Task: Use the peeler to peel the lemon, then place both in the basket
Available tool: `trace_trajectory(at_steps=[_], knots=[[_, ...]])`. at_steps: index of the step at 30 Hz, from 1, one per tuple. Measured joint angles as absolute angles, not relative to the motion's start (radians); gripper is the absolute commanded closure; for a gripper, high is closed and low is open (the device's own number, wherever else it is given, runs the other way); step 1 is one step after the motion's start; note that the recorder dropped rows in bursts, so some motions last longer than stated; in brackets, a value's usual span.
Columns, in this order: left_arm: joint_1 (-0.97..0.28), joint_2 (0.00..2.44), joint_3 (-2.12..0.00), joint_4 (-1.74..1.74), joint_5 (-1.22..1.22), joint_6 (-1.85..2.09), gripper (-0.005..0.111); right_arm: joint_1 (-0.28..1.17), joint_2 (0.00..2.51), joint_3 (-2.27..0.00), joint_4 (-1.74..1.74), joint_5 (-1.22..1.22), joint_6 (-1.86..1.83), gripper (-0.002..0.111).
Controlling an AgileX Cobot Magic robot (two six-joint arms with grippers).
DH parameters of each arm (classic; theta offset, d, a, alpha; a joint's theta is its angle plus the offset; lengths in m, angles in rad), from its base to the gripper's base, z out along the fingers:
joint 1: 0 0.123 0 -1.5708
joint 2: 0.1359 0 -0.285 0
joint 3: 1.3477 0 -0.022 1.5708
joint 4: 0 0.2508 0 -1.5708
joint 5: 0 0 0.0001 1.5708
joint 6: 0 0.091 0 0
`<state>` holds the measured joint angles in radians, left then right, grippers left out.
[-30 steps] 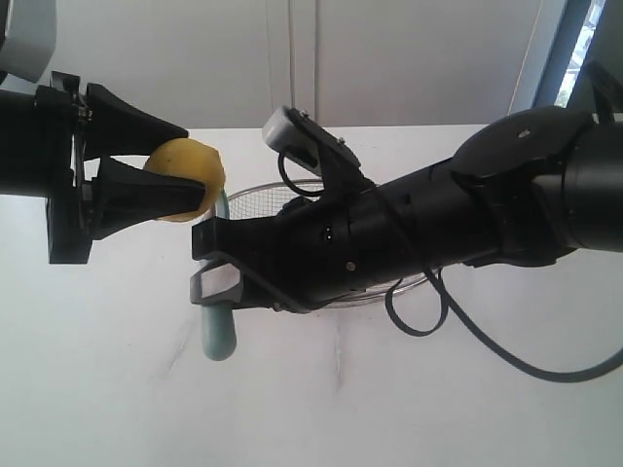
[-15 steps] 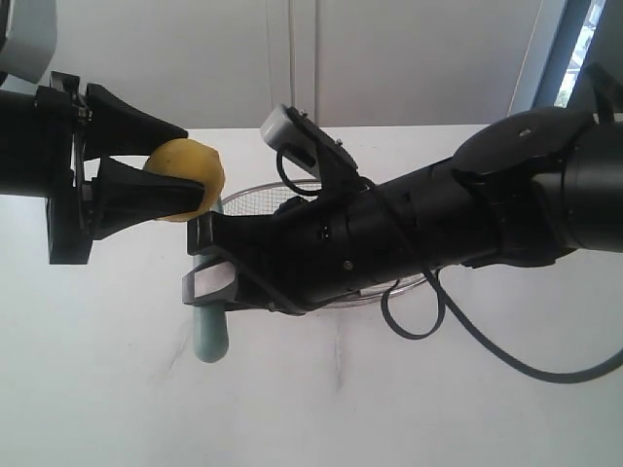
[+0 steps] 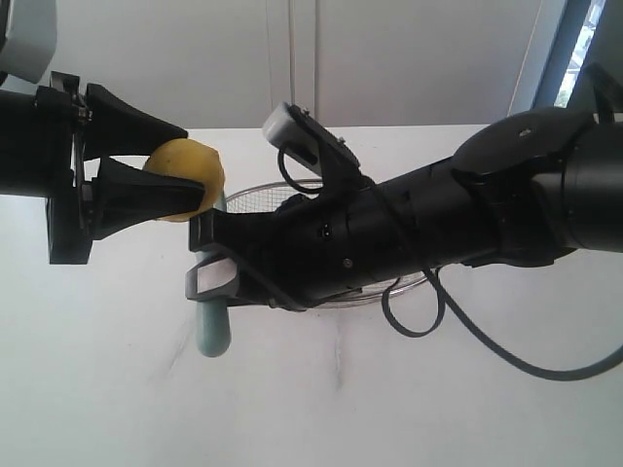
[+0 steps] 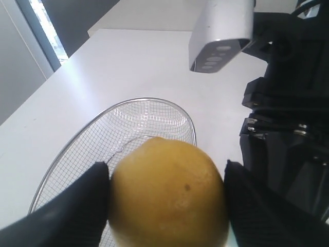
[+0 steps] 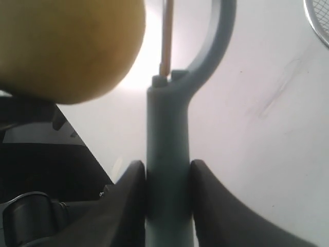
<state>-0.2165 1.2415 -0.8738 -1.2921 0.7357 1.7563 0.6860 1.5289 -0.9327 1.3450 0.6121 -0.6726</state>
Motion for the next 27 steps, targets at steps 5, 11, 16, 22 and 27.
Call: trace_trajectory(at_steps=[5, 11, 16, 22, 27], knots=[[-0.217, 1.242, -0.874, -1.292, 0.736, 1.756, 0.107, 0.686, 1.529, -0.933, 1.345, 0.608, -0.673, 0.108], [-0.217, 1.242, -0.874, -1.292, 0.736, 1.756, 0.107, 0.686, 1.522, -0.933, 1.338, 0.588, -0.673, 0.108], [-0.217, 1.242, -0.874, -1.292, 0.736, 1.756, 0.107, 0.686, 1.461, -0.923, 1.273, 0.53, -0.636, 0.108], [-0.217, 1.242, -0.874, -1.292, 0.736, 1.756, 0.107, 0.686, 1.398, -0.921, 1.187, 0.499, -0.567, 0.108], [-0.217, 1.242, -0.874, -1.292, 0.736, 1.756, 0.107, 0.686, 1.334, -0.921, 1.112, 0.484, -0.512, 0.108]])
